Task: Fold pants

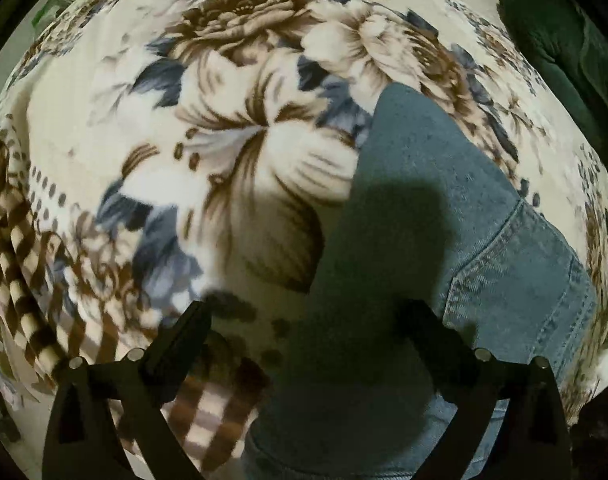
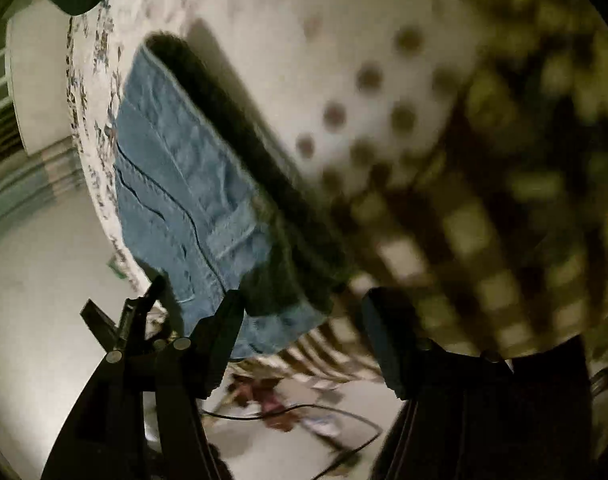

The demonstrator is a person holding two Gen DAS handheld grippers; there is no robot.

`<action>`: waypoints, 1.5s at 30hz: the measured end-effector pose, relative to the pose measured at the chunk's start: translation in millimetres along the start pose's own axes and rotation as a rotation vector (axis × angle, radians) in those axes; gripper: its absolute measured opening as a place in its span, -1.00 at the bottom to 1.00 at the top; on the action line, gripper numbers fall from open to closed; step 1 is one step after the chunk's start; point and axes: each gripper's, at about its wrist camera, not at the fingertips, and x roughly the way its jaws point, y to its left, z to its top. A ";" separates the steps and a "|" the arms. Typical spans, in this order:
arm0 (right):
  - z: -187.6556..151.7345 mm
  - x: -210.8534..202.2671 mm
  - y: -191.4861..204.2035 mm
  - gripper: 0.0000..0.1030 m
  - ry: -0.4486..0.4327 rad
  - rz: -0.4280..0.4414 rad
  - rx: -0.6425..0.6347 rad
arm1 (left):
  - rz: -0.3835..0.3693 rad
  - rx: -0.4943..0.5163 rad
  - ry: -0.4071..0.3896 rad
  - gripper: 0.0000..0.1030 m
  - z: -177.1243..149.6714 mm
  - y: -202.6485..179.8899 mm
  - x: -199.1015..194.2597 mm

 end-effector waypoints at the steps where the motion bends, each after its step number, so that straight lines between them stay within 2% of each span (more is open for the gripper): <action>1: -1.7 5.9 1.2 -0.22 -0.006 0.037 0.002 | -0.004 0.002 0.003 0.96 -0.8 0.9 0.1; 2: -3.3 10.7 5.2 -0.23 -0.025 0.047 -0.009 | -0.007 0.004 0.005 0.96 -2.7 2.8 -0.3; 4: -5.8 9.9 15.8 -0.42 -0.082 -0.013 -0.046 | -0.022 0.016 0.007 1.00 -8.1 9.5 -2.1; 6: -11.4 -2.1 26.3 -0.48 -0.184 -0.064 -0.093 | -0.047 0.041 0.008 1.00 -14.5 17.6 -4.2; 9: -21.2 1.1 30.4 -0.45 -0.240 -0.096 -0.128 | -0.085 0.038 0.030 1.00 -18.6 30.8 -5.7; 10: -24.1 2.3 29.6 -0.33 -0.239 -0.088 -0.130 | -0.105 0.026 0.041 1.00 -19.4 36.3 -8.6; 11: -29.7 2.7 26.8 -0.30 -0.242 -0.058 -0.118 | -0.120 0.017 0.048 1.00 -20.5 40.1 -11.5; 13: -36.8 -3.3 19.1 0.16 -0.237 -0.007 -0.086 | -0.190 -0.010 0.057 0.99 -24.6 49.0 -20.3; 15: -54.0 1.8 13.9 0.24 -0.221 0.089 -0.059 | -0.270 -0.050 0.062 0.99 -28.6 59.7 -26.4; 17: -68.9 17.9 10.7 0.42 -0.177 0.186 -0.047 | -0.345 -0.075 0.068 0.99 -33.5 66.3 -25.3; 20: -73.5 46.5 16.1 0.45 -0.183 0.190 -0.053 | -0.393 -0.075 0.108 0.97 -33.2 63.7 -9.7; 23: -65.3 76.4 22.2 0.52 -0.221 0.183 -0.041 | -0.406 -0.036 0.104 0.96 -34.6 59.2 4.5; 24: -63.0 81.5 22.3 0.53 -0.232 0.179 -0.032 | -0.413 -0.030 0.094 0.90 -34.8 59.1 5.4; 25: -62.1 84.6 22.3 0.53 -0.240 0.187 -0.021 | -0.417 -0.018 0.072 0.63 -35.2 58.0 2.6; 26: -62.2 85.4 22.8 0.53 -0.252 0.203 -0.009 | -0.432 -0.003 0.055 0.32 -33.7 54.6 -0.3; 27: -64.3 84.1 25.5 0.53 -0.264 0.224 -0.014 | -0.487 0.029 0.045 -0.24 -34.7 50.7 -6.6; 29: -73.3 76.9 33.4 0.49 -0.303 0.282 -0.065 | -0.479 0.055 0.030 -0.24 -33.1 45.7 -10.7; 30: -76.6 73.5 36.5 0.49 -0.317 0.284 -0.093 | -0.487 0.053 0.031 -0.23 -33.7 46.1 -10.5; 32: -78.7 72.3 41.1 0.49 -0.337 0.222 -0.133 | -0.513 0.012 0.068 -0.09 -32.0 52.2 -0.4; 33: -75.1 75.1 42.7 0.49 -0.342 0.137 -0.150 | -0.542 -0.027 0.098 0.06 -27.8 52.8 10.9; 34: -70.3 78.3 43.0 0.51 -0.337 0.114 -0.160 | -0.580 -0.068 0.119 0.13 -26.2 56.5 19.0; 37: -51.4 93.1 45.9 0.59 -0.277 0.163 -0.136 | -0.570 -0.059 0.117 0.12 -24.8 50.5 17.5; 39: -45.0 95.8 56.2 0.58 -0.252 0.219 -0.138 | -0.543 -0.019 0.088 -0.07 -25.0 39.5 8.7; 40: -44.0 97.5 64.2 0.48 -0.249 0.216 -0.148 | -0.541 -0.014 0.074 -0.26 -26.0 37.4 2.9; 41: -43.7 98.9 69.2 0.33 -0.254 0.203 -0.158 | -0.538 -0.019 0.057 -0.34 -26.7 37.4 -3.9; 42: -44.0 100.8 76.9 0.05 -0.258 0.171 -0.179 | -0.541 -0.024 0.051 -0.50 -26.3 37.0 -8.4; 45: -49.4 99.8 89.5 -0.11 -0.258 0.159 -0.200 | -0.543 -0.028 0.035 -0.56 -24.7 39.7 -26.2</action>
